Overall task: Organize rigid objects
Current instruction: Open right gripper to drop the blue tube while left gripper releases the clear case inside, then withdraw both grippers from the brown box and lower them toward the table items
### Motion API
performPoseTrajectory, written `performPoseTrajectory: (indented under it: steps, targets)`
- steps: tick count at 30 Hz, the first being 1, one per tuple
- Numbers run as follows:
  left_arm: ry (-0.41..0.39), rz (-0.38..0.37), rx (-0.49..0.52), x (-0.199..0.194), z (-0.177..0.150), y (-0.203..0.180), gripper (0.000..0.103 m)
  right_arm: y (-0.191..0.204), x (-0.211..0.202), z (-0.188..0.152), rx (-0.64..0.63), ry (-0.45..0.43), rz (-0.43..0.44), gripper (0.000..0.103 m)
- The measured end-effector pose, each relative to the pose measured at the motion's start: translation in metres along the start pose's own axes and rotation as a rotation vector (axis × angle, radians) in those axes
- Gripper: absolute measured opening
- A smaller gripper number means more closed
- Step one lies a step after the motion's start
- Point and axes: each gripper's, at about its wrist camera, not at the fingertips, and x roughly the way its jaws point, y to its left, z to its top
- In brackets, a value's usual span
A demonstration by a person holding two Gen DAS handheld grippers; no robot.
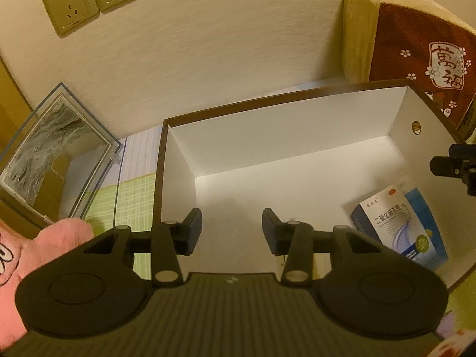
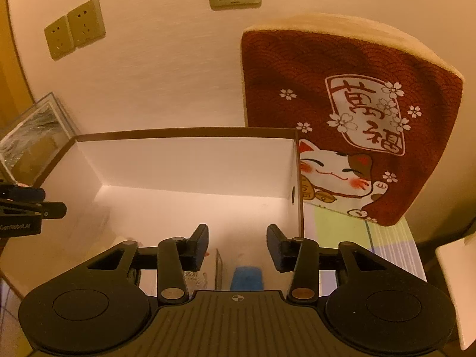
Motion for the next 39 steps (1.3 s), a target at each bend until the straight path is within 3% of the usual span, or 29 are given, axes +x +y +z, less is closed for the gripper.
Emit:
performPoseTrajectory:
  steps: [16,27,39]
  targets:
    - [-0.011,-0.037,-0.102,-0.06,-0.021,0.017,0.042,-0.007,-0.057,-0.017,0.077,-0.029,0.117,0.052]
    - [-0.044,-0.047,-0.156,-0.122,-0.054,0.018,0.042,-0.006,-0.112,-0.041,0.123,-0.053,0.162,0.053]
    - [-0.056,-0.069,-0.192,-0.175,-0.101,0.009,0.044,0.002,-0.161,-0.077,0.139,-0.049,0.2,0.061]
